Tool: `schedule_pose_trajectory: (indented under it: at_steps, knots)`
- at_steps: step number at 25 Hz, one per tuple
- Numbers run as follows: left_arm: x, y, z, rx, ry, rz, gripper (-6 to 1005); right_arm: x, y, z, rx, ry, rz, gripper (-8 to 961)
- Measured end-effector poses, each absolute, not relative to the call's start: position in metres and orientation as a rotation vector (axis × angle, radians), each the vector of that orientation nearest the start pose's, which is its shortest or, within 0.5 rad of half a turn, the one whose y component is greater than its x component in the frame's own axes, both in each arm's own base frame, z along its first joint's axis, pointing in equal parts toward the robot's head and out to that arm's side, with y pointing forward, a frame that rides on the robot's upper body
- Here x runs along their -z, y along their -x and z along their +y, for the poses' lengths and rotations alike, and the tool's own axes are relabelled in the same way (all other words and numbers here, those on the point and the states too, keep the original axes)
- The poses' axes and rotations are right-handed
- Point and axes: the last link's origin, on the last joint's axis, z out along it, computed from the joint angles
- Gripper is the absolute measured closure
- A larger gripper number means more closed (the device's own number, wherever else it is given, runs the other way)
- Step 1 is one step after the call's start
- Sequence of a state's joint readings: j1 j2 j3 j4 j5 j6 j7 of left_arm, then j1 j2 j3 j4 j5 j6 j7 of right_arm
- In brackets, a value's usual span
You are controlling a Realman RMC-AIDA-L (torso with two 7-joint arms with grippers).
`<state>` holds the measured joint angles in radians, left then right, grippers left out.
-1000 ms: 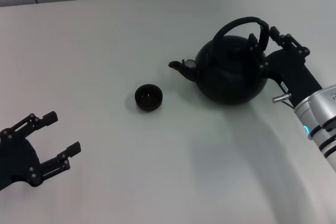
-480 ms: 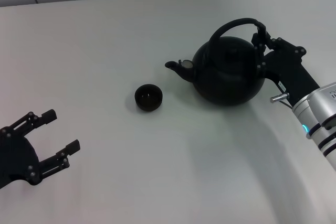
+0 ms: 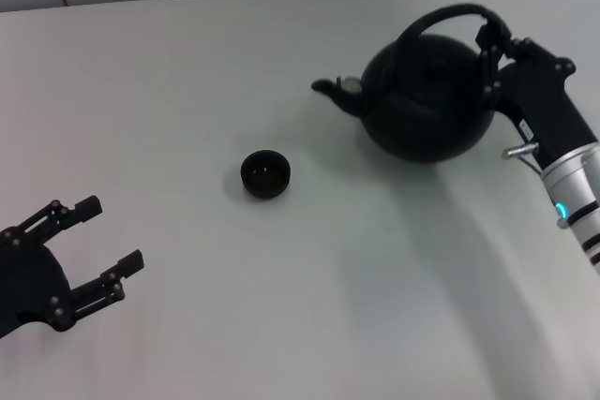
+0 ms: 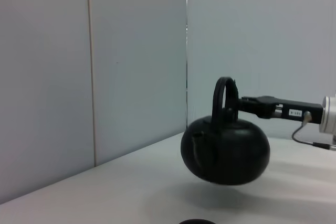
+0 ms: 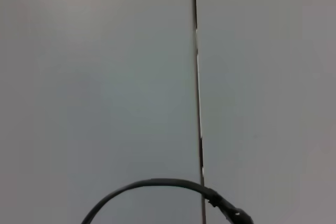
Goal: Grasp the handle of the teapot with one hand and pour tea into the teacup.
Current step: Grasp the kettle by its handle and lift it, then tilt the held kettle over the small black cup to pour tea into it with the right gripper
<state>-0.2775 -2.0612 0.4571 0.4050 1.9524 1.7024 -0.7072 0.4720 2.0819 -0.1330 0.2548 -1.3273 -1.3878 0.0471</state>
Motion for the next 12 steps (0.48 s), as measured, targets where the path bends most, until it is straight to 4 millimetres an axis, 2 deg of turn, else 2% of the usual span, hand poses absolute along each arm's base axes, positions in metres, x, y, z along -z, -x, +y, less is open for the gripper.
schedule_pose_trajectory:
  at_steps: [12]
  knots:
    - [0.005, 0.33, 0.23, 0.849, 2.47, -0.302, 194, 0.033, -0.299, 0.317, -0.832, 1.671, 0.458, 866]
